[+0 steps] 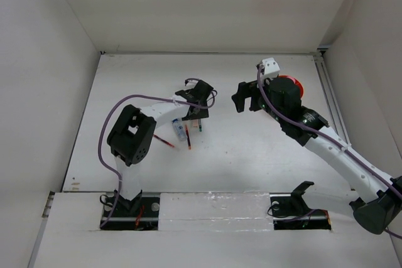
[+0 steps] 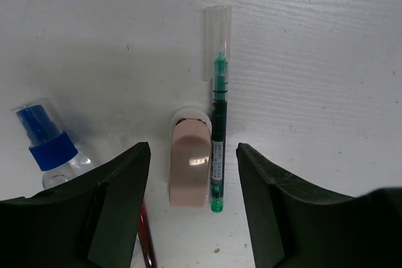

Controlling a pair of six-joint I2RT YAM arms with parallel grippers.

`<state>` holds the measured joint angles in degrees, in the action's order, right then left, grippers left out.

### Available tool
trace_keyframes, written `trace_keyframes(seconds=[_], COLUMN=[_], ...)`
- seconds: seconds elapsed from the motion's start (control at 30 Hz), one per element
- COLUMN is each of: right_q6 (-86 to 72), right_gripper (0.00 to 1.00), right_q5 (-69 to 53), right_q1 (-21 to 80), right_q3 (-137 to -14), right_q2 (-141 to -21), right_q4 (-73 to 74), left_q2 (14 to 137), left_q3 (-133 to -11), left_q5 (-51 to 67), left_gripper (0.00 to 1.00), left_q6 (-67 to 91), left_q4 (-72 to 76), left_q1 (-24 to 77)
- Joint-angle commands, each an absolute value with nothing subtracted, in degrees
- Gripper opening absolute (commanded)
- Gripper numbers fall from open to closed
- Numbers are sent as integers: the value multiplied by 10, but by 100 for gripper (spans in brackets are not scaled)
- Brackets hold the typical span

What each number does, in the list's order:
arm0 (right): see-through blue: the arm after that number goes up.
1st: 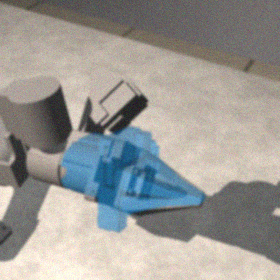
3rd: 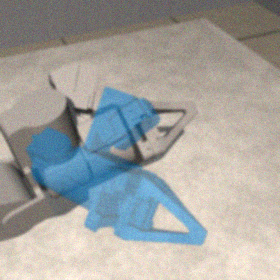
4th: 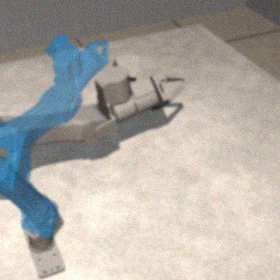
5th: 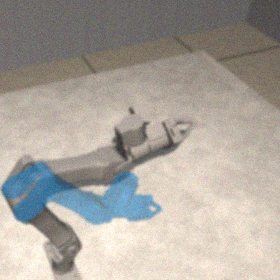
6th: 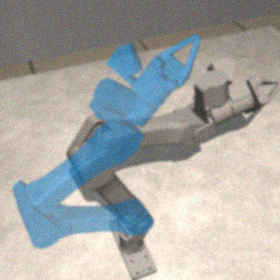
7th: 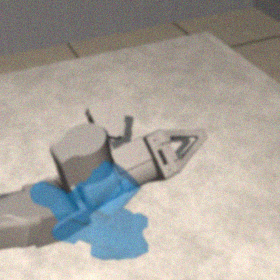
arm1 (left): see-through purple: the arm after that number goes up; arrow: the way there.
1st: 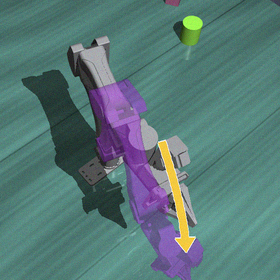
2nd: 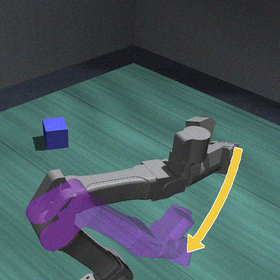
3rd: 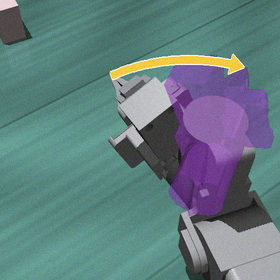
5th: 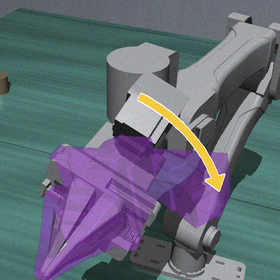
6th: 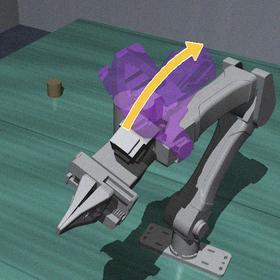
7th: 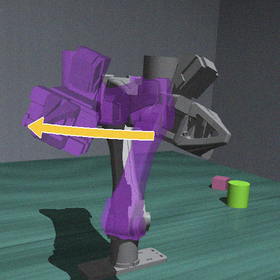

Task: Sort the stationery into containers
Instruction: Pick up the stapler from the center of the board.

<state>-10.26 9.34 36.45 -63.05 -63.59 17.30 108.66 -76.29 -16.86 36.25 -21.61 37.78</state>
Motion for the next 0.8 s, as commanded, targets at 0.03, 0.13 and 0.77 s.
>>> trace_keyframes(seconds=[0.03, 0.13, 0.77], right_q6=[-93, -93, -93], right_gripper=[96, 96, 96], right_q5=[87, 87, 92], right_q1=[367, 372, 377], right_q3=[-635, -635, -624], right_q2=[-630, -630, -630], right_q4=[141, 141, 141], left_q2=[1095, 1100, 1052], left_q3=[-775, -775, -730], left_q5=[-179, -185, -185], left_gripper=[53, 46, 56], left_q6=[357, 362, 379], left_q4=[-216, -216, -223], left_q1=[379, 379, 379])
